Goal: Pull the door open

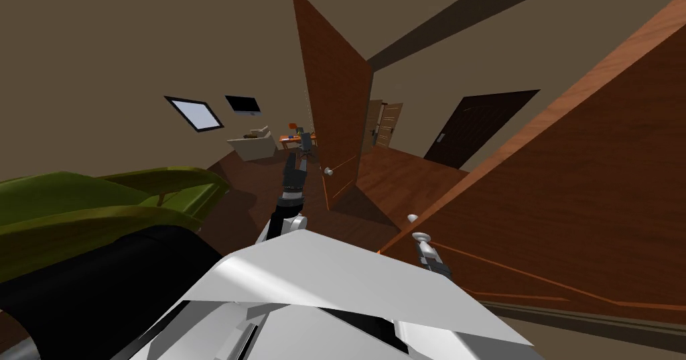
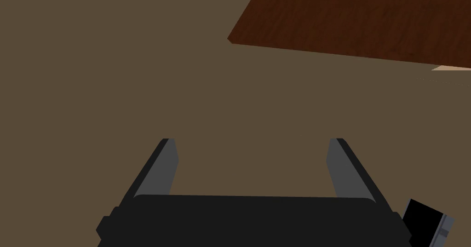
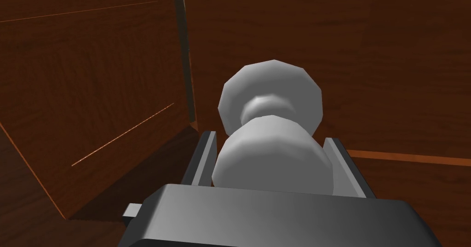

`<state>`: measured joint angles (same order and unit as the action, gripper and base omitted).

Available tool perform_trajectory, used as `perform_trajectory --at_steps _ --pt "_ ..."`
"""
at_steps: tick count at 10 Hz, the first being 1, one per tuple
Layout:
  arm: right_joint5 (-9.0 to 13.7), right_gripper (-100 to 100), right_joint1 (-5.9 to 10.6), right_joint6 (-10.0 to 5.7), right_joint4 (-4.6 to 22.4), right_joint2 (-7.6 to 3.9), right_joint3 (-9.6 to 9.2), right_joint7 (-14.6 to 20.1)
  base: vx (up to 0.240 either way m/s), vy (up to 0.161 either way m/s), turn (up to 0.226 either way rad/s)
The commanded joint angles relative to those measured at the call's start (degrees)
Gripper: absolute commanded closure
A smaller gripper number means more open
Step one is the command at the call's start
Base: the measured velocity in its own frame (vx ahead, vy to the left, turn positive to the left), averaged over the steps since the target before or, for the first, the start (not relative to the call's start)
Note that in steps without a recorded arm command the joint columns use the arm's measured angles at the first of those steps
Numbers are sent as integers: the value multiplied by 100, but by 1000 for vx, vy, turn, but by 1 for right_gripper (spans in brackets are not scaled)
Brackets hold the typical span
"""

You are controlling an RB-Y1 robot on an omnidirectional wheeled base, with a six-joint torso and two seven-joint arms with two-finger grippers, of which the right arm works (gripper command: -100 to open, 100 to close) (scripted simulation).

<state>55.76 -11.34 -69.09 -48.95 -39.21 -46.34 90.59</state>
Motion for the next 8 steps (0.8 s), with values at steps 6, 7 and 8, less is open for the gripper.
perform_trajectory --at_steps 6,7,8 --pt "-92 100 -87 -545 330 -150 -389 363 -216 -54 149" --pt "-95 100 -68 -489 324 -113 -370 334 -91 -24 31" --pt "-114 100 -61 -550 393 -115 -429 392 -137 -25 124"
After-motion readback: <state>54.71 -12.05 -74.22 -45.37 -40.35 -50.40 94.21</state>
